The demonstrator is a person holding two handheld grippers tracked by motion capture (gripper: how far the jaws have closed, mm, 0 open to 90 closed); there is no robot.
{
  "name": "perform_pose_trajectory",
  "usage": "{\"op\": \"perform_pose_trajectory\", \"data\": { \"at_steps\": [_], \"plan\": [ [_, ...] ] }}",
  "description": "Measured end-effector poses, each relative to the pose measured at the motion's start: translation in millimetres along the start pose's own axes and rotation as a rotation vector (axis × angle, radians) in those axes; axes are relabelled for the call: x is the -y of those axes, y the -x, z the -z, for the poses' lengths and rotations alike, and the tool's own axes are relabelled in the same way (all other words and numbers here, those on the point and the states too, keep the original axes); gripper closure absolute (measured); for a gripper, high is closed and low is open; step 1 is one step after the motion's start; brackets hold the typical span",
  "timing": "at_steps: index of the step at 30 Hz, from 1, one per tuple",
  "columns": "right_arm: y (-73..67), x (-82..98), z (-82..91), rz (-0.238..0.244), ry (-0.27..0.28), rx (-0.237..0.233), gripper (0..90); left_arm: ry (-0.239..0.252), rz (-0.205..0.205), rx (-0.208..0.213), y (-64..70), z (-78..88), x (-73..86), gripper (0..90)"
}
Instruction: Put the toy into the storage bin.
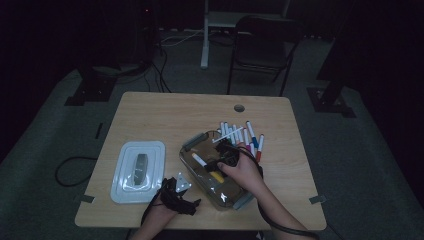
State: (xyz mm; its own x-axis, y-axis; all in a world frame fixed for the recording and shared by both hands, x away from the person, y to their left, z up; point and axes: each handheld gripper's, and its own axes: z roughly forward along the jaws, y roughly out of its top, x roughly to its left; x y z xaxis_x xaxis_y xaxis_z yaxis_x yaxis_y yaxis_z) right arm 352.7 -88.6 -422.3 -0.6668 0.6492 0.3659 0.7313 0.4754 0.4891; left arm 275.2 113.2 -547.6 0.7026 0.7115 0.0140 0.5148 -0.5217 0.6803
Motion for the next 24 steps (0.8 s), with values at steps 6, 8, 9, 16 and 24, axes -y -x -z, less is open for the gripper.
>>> {"op": "perform_pose_trajectory", "data": {
  "at_steps": [6, 8, 9, 16, 24],
  "plan": [
    [-0.5, -7.5, -16.9, 0.008, -0.063, 0.001, 76.6, 0.0, 0.0, 0.0, 0.0, 0.0, 0.0, 0.4],
    [-0.4, -10.0, -22.0, 0.007, -0.085, -0.008, 76.6, 0.0, 0.0, 0.0, 0.0, 0.1, 0.0, 0.4],
    [-0.3, -10.9, -23.9, 0.006, -0.097, -0.01, 76.6, 0.0, 0.0, 0.001, 0.0, 0.0, 0.0, 0.4],
    [-0.4, -13.8, -43.2, 0.015, -0.18, 0.007, 76.6, 0.001, 0.001, 0.0, 0.1, -0.1, 0.0, 0.4],
    [1.0, -12.8, -57.3, 0.003, -0.259, 0.018, 76.6, 0.002, 0.001, -0.001, 0.1, -0.2, 0.1, 0.4]
  ]
}}
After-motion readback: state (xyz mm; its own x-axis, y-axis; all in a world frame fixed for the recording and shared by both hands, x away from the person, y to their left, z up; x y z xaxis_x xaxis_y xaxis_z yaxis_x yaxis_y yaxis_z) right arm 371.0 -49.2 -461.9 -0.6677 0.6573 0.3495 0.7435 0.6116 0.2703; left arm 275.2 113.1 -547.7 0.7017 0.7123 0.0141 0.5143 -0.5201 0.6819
